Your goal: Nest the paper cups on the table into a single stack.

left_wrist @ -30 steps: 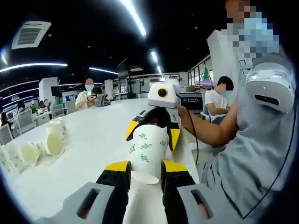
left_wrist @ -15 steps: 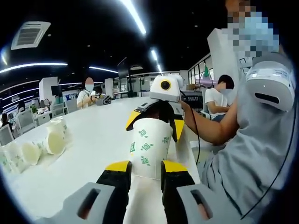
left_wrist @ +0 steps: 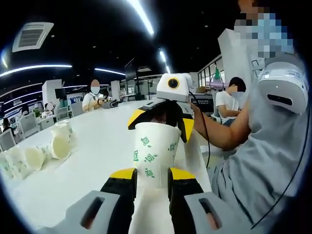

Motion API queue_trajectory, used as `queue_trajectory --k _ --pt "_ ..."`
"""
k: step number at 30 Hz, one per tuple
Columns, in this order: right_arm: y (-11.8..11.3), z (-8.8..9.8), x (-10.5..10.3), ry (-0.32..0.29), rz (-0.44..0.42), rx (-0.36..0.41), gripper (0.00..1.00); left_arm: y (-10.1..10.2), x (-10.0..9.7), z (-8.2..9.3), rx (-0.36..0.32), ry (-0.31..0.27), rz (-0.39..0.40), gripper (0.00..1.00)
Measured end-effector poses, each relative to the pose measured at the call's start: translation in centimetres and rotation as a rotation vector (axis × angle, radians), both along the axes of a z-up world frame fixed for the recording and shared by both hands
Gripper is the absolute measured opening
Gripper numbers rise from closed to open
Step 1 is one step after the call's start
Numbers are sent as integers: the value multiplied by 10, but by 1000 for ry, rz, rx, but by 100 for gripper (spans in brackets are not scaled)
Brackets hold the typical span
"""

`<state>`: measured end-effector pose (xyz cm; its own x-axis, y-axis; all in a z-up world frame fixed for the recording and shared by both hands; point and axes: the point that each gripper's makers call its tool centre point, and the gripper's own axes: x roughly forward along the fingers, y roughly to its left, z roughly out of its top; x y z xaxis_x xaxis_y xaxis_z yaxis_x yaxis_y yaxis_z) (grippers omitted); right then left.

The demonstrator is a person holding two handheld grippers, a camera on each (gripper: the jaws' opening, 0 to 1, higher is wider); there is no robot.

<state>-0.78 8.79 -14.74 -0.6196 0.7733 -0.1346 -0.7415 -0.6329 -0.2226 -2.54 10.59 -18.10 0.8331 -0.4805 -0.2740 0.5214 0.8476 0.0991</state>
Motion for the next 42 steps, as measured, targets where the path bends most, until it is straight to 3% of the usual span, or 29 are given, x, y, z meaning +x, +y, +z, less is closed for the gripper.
queue_trajectory --k 21,28,42 --pt "13 5 -13 -18 40 -6 54 2 1 -3 -3 9 -5 26" --pt "16 0 -16 -15 49 -20 52 -7 1 -8 -8 19 -22 25" --pt "13 3 -13 -7 41 -8 53 -6 0 -4 -3 10 -10 25"
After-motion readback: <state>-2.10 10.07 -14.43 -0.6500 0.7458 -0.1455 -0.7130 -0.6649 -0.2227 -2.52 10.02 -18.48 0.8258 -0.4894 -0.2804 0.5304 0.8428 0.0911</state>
